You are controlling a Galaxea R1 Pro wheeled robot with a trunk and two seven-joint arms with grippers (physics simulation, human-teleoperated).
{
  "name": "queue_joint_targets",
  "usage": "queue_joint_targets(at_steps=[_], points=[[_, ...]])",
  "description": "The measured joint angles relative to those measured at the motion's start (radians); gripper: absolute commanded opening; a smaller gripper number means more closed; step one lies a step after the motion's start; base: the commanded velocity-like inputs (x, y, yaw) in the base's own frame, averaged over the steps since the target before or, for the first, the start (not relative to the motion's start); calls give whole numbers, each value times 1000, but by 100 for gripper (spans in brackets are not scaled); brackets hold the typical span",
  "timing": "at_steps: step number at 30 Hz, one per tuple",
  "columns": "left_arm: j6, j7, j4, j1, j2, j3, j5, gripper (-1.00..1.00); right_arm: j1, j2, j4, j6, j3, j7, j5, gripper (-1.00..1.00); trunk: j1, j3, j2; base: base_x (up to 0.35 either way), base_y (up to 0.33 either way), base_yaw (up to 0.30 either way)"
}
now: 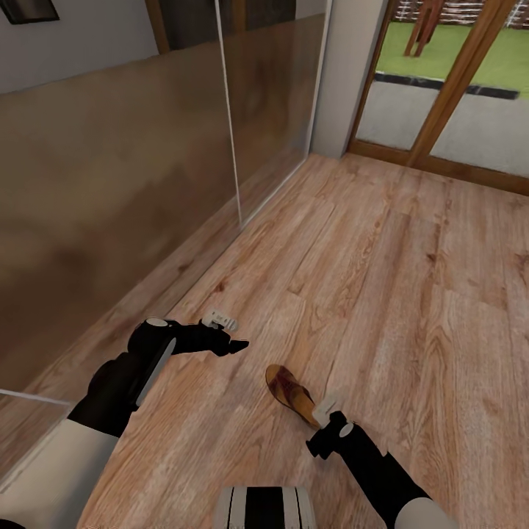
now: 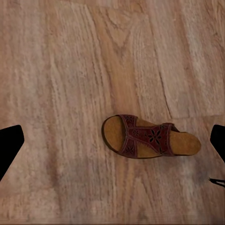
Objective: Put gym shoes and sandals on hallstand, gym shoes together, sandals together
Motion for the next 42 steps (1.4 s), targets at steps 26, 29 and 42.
queue_joint_targets(at_steps=[26, 29, 42], points=[[0, 0, 1, 0, 0, -1, 0, 100, 0, 0, -10, 0, -1, -2, 0, 100, 1, -45, -1, 0, 0, -6], [0, 0, 1, 0, 0, -1, 0, 100, 0, 0, -11, 0, -2, -4, 1, 100, 1, -46, -1, 0, 0, -178], [-1, 1, 1, 0, 0, -1, 0, 100, 0, 1, -87, 3, -5, -14, 4, 100, 1, -48, -1, 0, 0, -42]])
